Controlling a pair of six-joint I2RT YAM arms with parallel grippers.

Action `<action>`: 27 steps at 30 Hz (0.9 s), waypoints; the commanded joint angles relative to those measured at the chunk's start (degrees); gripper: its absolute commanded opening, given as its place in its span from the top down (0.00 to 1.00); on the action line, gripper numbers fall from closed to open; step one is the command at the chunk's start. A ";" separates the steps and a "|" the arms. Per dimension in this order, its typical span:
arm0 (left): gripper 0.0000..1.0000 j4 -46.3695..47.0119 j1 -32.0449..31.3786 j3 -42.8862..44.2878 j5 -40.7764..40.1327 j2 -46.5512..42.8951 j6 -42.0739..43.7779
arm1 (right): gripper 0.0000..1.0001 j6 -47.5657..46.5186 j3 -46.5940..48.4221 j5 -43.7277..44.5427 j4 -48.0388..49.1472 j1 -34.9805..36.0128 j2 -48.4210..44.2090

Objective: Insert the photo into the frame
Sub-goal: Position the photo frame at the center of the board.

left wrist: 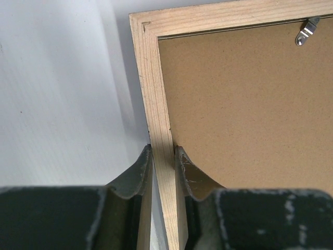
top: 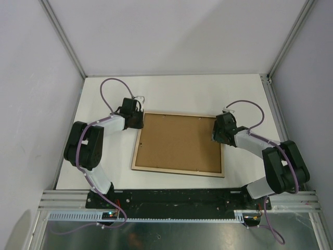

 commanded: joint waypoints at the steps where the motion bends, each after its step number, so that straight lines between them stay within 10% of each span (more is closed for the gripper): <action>1: 1.00 -3.81 0.10 0.39 0.07 0.51 3.48 | 0.40 0.05 1.22 3.98 0.73 -0.32 2.42; 13: 1.00 -4.05 0.13 0.91 0.05 1.30 3.98 | 0.39 -0.13 3.08 4.45 2.04 -1.59 6.62; 27: 1.00 -4.41 0.15 1.44 -0.15 1.79 4.04 | 0.71 1.61 3.06 2.57 1.46 -4.02 8.07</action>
